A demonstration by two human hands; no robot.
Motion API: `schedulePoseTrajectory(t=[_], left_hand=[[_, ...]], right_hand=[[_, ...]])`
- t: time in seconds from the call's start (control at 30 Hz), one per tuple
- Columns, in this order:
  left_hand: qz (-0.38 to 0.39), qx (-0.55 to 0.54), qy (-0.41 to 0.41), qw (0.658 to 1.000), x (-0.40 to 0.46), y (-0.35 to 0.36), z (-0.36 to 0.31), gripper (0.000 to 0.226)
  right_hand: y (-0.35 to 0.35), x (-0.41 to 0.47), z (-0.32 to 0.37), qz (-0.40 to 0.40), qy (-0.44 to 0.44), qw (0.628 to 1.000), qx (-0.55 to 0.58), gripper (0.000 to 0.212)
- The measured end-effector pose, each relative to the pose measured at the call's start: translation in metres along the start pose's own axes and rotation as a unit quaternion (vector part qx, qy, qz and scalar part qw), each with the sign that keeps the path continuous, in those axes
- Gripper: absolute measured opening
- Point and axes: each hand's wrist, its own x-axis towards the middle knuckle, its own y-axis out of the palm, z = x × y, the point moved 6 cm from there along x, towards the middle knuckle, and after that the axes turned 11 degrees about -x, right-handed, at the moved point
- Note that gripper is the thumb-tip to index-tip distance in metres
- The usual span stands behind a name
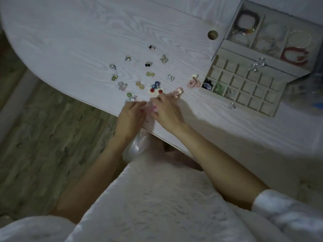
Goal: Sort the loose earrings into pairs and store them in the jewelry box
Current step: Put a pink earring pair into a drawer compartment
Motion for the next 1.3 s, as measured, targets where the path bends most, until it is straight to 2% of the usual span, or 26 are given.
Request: schedulePoseTrajectory(t=[0.17,0.37,0.53,0.67,0.87,0.97,1.1,1.3], left_hand=[[0.014,0.005,0.006,1.0,0.006,0.003,0.002,0.023],[0.062,-0.007,-0.054,0.997,0.012,0.01,0.014,0.023],[0.064,0.011,-0.01,0.998,0.007,0.013,0.003,0.011],[0.076,-0.012,0.02,0.997,0.01,0.019,-0.007,0.003],[0.124,-0.062,0.049,0.989,0.016,0.047,-0.031,0.013],[0.144,-0.138,0.014,0.98,0.02,0.068,-0.051,0.014],[0.152,-0.211,0.008,0.966,0.033,0.091,-0.099,0.01],[0.17,-0.265,0.024,0.949,0.065,0.13,-0.175,0.009]], right_hand=[[0.002,0.005,0.003,-0.014,0.015,1.0,-0.006,0.022],[0.007,-0.002,-0.009,0.01,0.055,0.998,0.027,0.019],[0.005,-0.019,-0.024,0.024,0.071,0.996,0.042,0.022],[-0.003,-0.034,-0.045,-0.011,0.083,0.996,0.039,0.015],[-0.013,-0.052,-0.063,-0.059,0.079,0.993,0.07,0.004],[-0.023,-0.065,-0.085,-0.091,0.15,0.972,0.158,0.005],[-0.05,-0.084,-0.126,-0.143,0.246,0.924,0.256,0.016],[-0.087,-0.111,-0.189,-0.213,0.343,0.865,0.298,0.014]])
